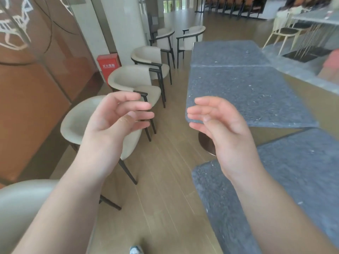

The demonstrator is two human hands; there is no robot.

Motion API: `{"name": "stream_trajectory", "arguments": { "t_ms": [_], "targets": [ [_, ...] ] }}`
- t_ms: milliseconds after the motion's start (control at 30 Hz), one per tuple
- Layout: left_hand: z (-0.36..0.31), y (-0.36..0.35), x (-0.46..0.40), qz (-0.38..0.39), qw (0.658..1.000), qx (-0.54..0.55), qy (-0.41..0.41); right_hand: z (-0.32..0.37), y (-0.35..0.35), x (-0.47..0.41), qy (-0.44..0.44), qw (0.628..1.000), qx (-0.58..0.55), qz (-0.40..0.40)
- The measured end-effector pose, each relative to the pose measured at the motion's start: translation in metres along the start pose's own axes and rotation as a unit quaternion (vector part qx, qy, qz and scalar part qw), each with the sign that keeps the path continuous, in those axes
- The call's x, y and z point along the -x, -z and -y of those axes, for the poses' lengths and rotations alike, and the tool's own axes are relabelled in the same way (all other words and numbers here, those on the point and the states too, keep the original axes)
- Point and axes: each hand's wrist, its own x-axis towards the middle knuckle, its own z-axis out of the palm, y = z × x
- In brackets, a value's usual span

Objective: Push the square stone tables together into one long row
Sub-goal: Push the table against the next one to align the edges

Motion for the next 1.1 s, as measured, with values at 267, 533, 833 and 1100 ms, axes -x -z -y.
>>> {"name": "stream_trajectory", "arguments": {
  "t_ms": [267, 533, 833, 1100],
  "targets": [
    [0.092, 0.025, -0.104, 0.081, 0.993, 0.066, 0.047, -0.059, -0.013, -0.064, -0.032, 0.99, 0.073, -0.115],
    [0.181, 0.092, -0.243, 0.205, 0.967, 0.102, 0.109, -0.13, -0.096, -0.169, -0.063, 0.967, 0.097, -0.228],
    [0.285, 0.061, -0.311, 0.362, 0.888, 0.087, 0.27, -0.188, -0.111, -0.187, -0.177, 0.898, 0.106, -0.389],
    [0.334, -0.055, -0.276, 0.518, 0.786, 0.02, 0.336, -0.225, -0.056, -0.129, -0.207, 0.805, 0.057, -0.553]
  ]
}}
